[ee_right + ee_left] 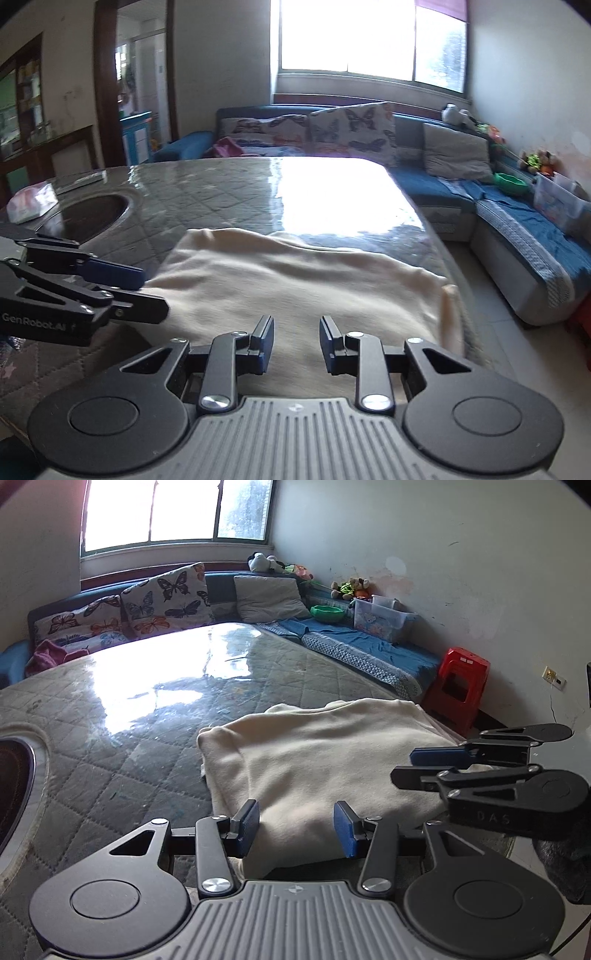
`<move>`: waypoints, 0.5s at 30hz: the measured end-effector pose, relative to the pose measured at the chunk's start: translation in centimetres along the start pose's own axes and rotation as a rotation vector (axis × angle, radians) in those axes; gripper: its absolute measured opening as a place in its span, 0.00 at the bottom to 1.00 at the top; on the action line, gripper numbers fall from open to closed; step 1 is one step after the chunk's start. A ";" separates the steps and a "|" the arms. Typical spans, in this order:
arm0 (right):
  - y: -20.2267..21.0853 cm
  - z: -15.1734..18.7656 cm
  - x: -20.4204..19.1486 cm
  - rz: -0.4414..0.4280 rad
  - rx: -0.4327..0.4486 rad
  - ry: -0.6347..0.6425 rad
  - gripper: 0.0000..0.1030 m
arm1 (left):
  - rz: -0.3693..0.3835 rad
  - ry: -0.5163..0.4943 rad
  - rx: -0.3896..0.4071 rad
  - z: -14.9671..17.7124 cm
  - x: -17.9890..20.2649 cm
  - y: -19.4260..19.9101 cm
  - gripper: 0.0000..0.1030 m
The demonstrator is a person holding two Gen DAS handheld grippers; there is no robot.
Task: Fold clothes
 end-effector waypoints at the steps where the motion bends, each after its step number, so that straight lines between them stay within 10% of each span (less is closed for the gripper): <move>1: -0.3 0.2 -0.4 -0.005 -0.008 0.009 0.26 | -0.001 0.005 -0.004 0.2 -0.2 0.0 0.46; 15: 0.5 0.4 -0.7 -0.007 -0.014 0.027 0.29 | -0.005 0.048 -0.003 1.0 -1.4 0.8 0.47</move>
Point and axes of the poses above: each gripper's, at about its wrist camera, not at the fingertips, and y roughly against the way its jaws point, x to its right, z to its underside, the point moved 10 cm from there along -y, roughly the way its jaws point, and after that the axes turned 11 degrees about -y, right-handed, at the moved point
